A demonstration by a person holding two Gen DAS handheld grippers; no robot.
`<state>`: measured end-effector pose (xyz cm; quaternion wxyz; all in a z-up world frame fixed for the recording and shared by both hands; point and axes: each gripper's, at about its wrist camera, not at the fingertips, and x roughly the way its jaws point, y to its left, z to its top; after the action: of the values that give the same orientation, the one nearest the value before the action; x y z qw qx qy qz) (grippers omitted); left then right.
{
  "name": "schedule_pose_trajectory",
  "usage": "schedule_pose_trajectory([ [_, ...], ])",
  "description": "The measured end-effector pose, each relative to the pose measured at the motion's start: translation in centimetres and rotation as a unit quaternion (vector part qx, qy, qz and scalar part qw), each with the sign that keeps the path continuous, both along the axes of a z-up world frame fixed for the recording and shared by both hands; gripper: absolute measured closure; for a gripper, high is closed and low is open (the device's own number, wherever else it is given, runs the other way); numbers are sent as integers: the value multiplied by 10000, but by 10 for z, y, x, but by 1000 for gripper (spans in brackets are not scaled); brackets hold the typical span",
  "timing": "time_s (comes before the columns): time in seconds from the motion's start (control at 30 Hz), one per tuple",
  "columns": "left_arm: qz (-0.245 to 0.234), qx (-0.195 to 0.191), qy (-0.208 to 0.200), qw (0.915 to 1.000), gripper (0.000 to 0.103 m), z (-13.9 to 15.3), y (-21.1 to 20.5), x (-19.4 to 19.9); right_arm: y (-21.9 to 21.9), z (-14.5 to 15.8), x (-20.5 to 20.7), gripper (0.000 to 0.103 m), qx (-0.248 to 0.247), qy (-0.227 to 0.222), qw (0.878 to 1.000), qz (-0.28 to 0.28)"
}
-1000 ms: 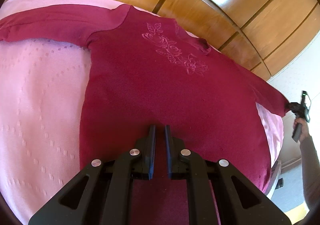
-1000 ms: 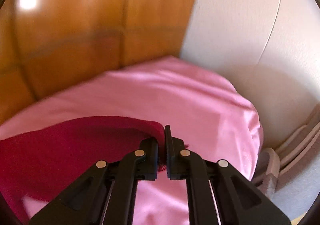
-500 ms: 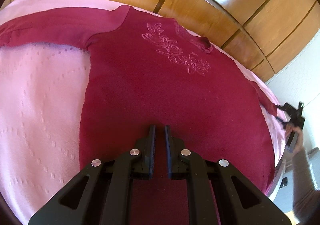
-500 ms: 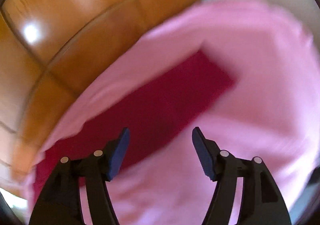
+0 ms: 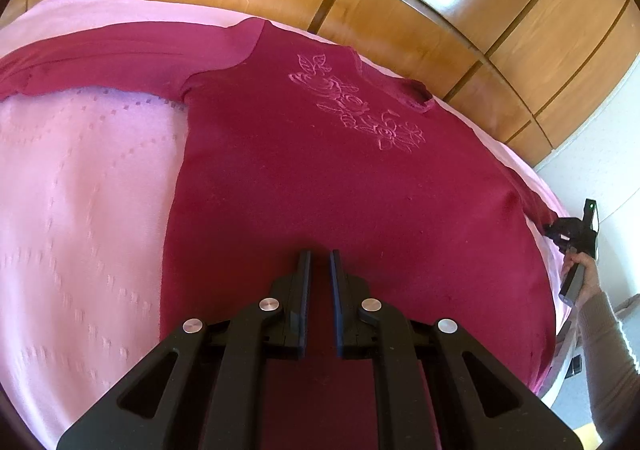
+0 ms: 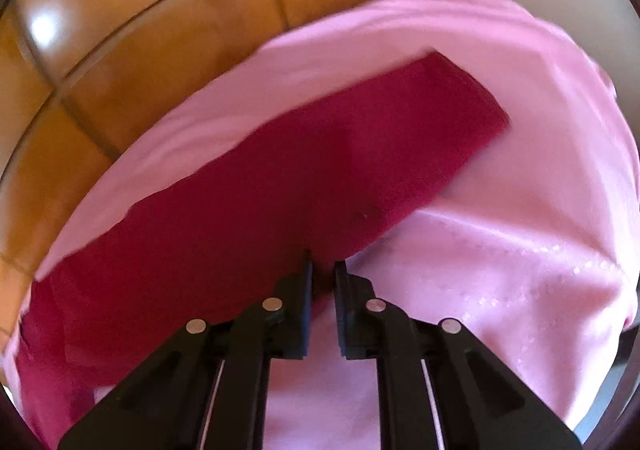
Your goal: Fold small clothes
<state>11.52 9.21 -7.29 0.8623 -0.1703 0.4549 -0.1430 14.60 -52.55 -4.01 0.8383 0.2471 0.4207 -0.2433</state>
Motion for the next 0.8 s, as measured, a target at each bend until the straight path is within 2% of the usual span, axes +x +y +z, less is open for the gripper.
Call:
schedule_pose_trajectory([
  [0.03, -15, 39, -2, 10000, 95, 1, 0, -1, 3, 4, -3, 80, 23, -62, 10000, 24],
  [0.1, 35, 159, -37, 9999, 95, 5, 3, -5, 17, 18, -11, 52, -125, -186, 9995, 201],
  [0.13, 112, 208, -62, 9997, 95, 6, 6, -7, 25, 23, -13, 49, -152, -193, 9989, 389],
  [0.23, 426, 316, -118, 9985, 93, 10, 18, -17, 67, 27, -23, 45, 236, -255, 9899, 1374],
  [0.27, 523, 365, -116, 9979, 79, 10, 22, -20, 79, 26, -30, 45, 335, -244, 9861, 1609],
  [0.33, 607, 258, -150, 9977, 74, 12, 32, -29, 111, 19, -42, 45, 645, -186, 9738, 2175],
  [0.4, 609, 341, -175, 9974, 72, 15, 35, -37, 140, 10, -57, 45, 1006, -116, 9597, 2621],
  [0.47, 869, 879, -282, 9919, 37, 21, 35, -48, 159, 3, -73, 45, 1175, -76, 9505, 2877],
  [0.5, 938, 981, -372, 9900, 36, 24, 38, -53, 170, 0, -85, 45, 1201, -36, 9469, 2982],
  [0.57, 689, 816, -310, 9938, 36, 23, 42, -62, 181, -2, -102, 45, 1146, 18, 9431, 3123],
  [0.63, 550, 844, -200, 9947, 38, 18, 42, -70, 188, -1, -113, 48, 1069, 150, 9388, 3271],
  [0.7, 360, 988, -136, 9944, 59, 12, 39, -77, 200, -1, -129, 63, 820, 304, 9350, 3436],
  [0.73, 249, 1074, -141, 9938, 74, 9, 36, -82, 204, -2, -132, 69, 758, 372, 9333, 3492],
  [0.77, 181, 1091, -200, 9937, 91, 9, 34, -86, 206, -1, -129, 87, 668, 448, 9323, 3527],
  [0.8, 101, 1085, -232, 9938, 95, 10, 33, -91, 211, 3, -128, 95, 630, 495, 9301, 3583],
])
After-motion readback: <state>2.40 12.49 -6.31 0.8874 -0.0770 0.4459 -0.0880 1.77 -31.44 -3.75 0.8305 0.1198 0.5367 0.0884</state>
